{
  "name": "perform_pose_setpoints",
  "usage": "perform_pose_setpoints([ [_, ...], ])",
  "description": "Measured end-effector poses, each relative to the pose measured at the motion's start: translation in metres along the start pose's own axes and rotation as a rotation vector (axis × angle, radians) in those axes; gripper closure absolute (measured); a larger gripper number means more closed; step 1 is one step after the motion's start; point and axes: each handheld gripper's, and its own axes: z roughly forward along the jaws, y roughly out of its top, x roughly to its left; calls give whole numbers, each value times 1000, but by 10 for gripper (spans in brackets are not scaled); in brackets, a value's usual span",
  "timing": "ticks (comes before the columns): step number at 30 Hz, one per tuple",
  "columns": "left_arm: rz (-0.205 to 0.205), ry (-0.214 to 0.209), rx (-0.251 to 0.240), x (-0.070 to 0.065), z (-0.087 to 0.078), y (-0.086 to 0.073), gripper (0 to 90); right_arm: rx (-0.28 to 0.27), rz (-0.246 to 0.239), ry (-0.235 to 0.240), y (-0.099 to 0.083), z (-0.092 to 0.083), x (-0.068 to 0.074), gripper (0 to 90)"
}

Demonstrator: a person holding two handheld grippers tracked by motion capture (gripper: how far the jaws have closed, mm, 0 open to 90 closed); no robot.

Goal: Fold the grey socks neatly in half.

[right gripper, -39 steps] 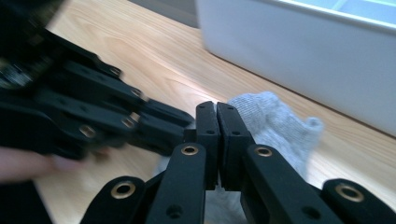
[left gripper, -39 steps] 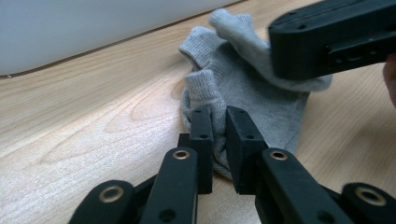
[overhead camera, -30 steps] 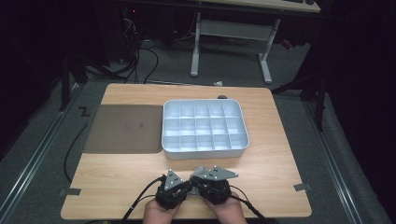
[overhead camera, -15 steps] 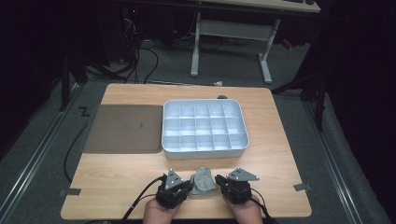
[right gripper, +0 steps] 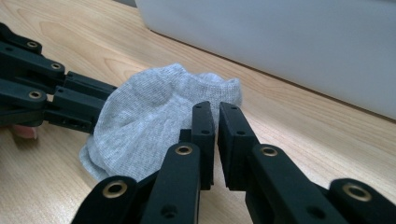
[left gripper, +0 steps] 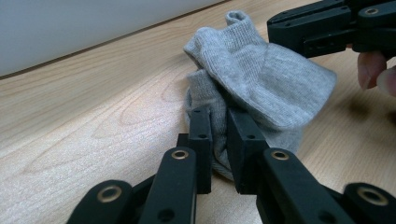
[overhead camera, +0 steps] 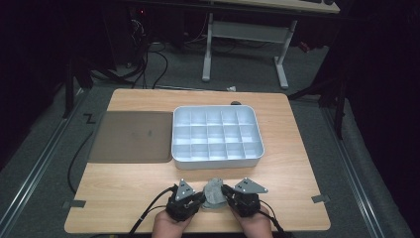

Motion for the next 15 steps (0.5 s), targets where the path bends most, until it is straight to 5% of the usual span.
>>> perform_pose_setpoints([
  [15,-11,-12,-1,2,1,0,782,-20,-6,26,2,-2,6,863],
])
